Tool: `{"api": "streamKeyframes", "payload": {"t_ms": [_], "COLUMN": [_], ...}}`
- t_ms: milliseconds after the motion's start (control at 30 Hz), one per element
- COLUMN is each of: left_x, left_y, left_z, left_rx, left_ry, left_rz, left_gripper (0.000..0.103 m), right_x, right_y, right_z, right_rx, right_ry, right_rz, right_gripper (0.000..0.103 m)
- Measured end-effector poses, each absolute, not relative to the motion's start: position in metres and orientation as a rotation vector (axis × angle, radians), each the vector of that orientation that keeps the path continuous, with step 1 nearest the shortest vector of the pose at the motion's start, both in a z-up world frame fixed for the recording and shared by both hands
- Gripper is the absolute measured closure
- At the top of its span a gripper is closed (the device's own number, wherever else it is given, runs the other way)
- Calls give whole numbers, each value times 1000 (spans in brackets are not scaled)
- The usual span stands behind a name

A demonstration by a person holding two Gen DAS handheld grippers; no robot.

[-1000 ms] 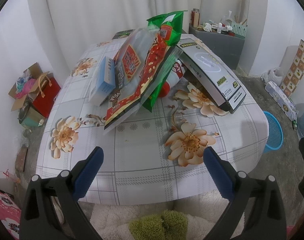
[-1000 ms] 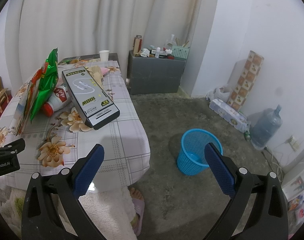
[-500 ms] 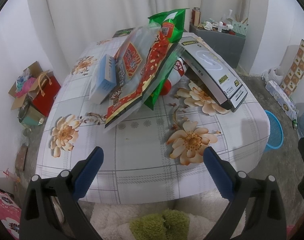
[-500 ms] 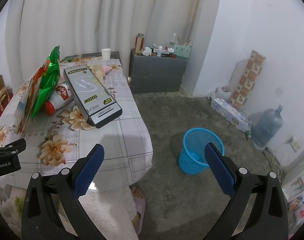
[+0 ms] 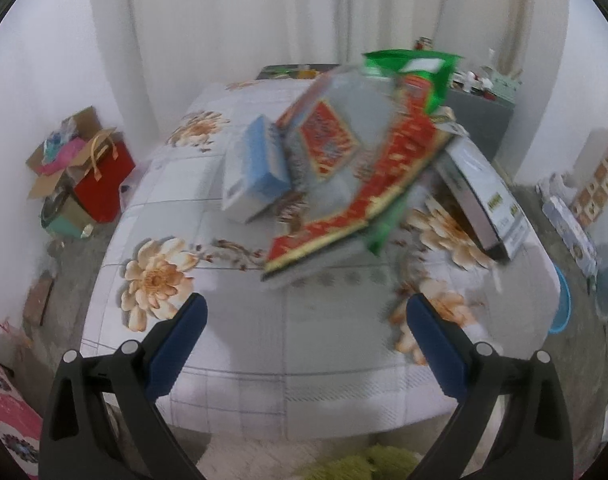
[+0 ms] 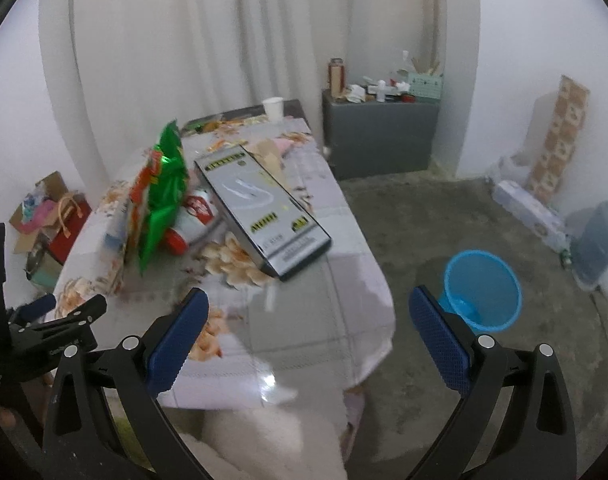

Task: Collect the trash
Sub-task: 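Grasp the blue-and-white box with the left gripper while the right grasps the white cable box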

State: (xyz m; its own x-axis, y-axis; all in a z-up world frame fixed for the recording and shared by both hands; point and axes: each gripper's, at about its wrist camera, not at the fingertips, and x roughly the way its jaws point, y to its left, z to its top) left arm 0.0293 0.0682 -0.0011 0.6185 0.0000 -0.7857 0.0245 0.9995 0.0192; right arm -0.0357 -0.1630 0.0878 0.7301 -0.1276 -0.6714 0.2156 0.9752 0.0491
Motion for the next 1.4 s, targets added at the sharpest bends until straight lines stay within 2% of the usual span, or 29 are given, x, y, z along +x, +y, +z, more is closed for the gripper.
{"api": "streamKeyframes", "payload": {"t_ms": [267,467,700,967,1400], "left_x": [63,90,151,218,256], "left_y": [121,162,166,169,184], "left_z": [-6,0,7,-27,-64], "left_rx": [-43,-231,-222,-312,-404], "left_ry": [911,804,865,1047,1201], "left_rz": [-24,-209,-293,-298,-305], "left_gripper": [5,5,5,6,6], "right_x": [-17,1,39,110,170], "right_y": [-159,-162,-177,-189,-171], "right_z": [84,77,78,69,35], "right_rx": [117,100,100,196,14], "right_ry": [688,668,703,798,949], "right_rz": [-179,-172,-112,132,281], "right_gripper": [8,8,8,8,8]}}
